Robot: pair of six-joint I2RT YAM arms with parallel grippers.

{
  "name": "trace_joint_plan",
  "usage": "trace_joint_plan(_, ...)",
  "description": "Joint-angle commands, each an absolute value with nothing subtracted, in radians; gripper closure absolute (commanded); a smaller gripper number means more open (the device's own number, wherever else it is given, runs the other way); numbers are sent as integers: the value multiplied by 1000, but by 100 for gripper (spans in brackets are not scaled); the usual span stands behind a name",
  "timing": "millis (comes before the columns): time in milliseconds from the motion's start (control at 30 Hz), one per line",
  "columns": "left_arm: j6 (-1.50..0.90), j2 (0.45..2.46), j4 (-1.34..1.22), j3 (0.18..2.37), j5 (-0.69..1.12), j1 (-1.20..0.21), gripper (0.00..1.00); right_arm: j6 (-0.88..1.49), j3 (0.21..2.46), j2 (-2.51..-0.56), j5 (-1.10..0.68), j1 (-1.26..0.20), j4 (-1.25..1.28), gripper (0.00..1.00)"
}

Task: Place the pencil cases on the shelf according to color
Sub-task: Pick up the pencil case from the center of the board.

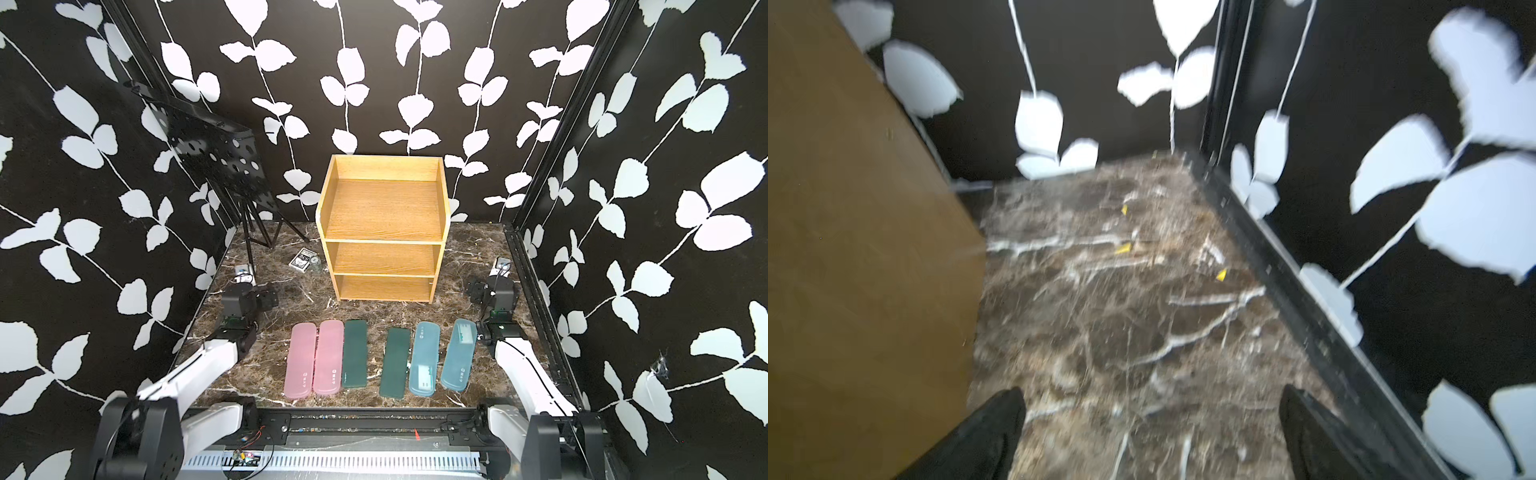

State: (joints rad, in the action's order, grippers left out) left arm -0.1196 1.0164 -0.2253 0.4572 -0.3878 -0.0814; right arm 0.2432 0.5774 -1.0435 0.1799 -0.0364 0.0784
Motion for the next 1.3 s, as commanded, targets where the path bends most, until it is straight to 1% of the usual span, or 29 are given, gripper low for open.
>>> trace_joint_plan(0, -317, 882, 11, 512, -515, -77, 1, 367, 664, -1037, 82, -48, -231, 1)
trace_joint_plan(67, -379, 849, 105, 552, -447, -77, 1, 396, 681, -1019, 90, -67, -324, 2)
trace_joint_plan(233, -485, 916, 388, 725, -291, -77, 1, 486, 712, -974, 142, -133, -549, 7)
trace_joint_plan(333, -507, 935, 487, 773, -194, -82, 1, 544, 727, -958, 149, -166, -671, 10)
trace_joint_plan(467, -540, 927, 567, 784, -136, -117, 1, 606, 752, -949, 197, -245, -814, 11)
trace_joint_plan(567, -556, 937, 604, 789, -149, -194, 1, 667, 783, -964, 288, -322, -927, 12)
trace_joint_plan(700, -579, 975, 617, 799, -152, -289, 1, 737, 790, -996, 326, -367, -1020, 11)
trace_joint_plan(800, -586, 985, 614, 799, -153, -326, 1, 755, 769, -994, 290, -368, -1031, 10)
trace_joint_plan(933, -583, 985, 611, 811, -143, -343, 1, 753, 725, -996, 149, -374, -971, 10)
trace_joint_plan(1000, -575, 993, 610, 820, -138, -349, 1, 763, 703, -1001, 115, -397, -944, 10)
trace_joint_plan(1133, -559, 1023, 611, 846, -125, -357, 1, 802, 659, -1007, 99, -443, -917, 9)
trace_joint_plan(1267, -554, 1048, 600, 865, -115, -366, 1, 844, 634, -1023, 118, -478, -924, 9)
